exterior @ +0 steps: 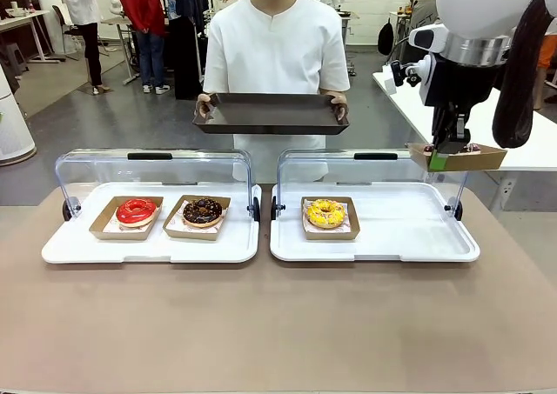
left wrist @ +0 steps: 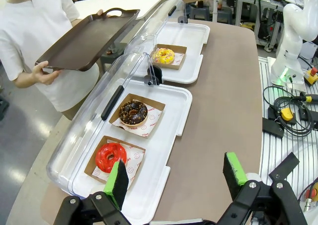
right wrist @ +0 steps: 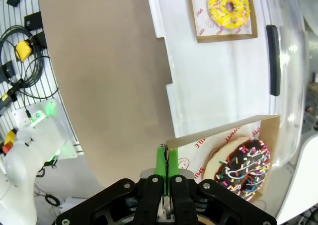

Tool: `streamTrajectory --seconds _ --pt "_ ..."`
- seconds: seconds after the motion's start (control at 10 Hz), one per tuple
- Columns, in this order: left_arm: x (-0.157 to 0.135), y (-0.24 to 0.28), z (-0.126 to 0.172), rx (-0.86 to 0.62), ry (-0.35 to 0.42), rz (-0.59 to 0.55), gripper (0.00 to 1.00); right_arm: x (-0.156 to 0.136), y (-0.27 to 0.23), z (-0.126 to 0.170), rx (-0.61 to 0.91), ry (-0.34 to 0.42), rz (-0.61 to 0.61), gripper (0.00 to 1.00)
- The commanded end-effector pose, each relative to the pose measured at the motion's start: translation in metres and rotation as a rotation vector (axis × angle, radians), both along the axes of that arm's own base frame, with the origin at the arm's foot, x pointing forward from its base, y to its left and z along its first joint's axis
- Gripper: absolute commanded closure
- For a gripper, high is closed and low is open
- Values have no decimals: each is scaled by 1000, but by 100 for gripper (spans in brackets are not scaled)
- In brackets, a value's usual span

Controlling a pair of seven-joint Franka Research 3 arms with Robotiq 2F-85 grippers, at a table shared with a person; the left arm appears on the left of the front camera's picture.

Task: Provide the desired donut to the person.
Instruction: Pick up and lift the Paper togo box containing the Donut pointed at by the person.

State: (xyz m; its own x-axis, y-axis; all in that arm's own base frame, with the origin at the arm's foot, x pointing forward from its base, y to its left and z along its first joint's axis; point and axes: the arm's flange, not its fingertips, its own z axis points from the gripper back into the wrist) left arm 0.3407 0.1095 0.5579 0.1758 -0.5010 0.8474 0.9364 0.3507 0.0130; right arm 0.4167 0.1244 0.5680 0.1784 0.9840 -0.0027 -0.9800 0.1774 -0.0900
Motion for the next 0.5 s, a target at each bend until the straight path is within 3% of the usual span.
streamTrajectory --seconds 0.0,0.4 --pt "1 -1 0 -18 -18 -3 0 -1 0 2 15 12 9 100" --pt "1 -1 0 -18 -18 -3 0 0 -1 0 3 1 0 99"
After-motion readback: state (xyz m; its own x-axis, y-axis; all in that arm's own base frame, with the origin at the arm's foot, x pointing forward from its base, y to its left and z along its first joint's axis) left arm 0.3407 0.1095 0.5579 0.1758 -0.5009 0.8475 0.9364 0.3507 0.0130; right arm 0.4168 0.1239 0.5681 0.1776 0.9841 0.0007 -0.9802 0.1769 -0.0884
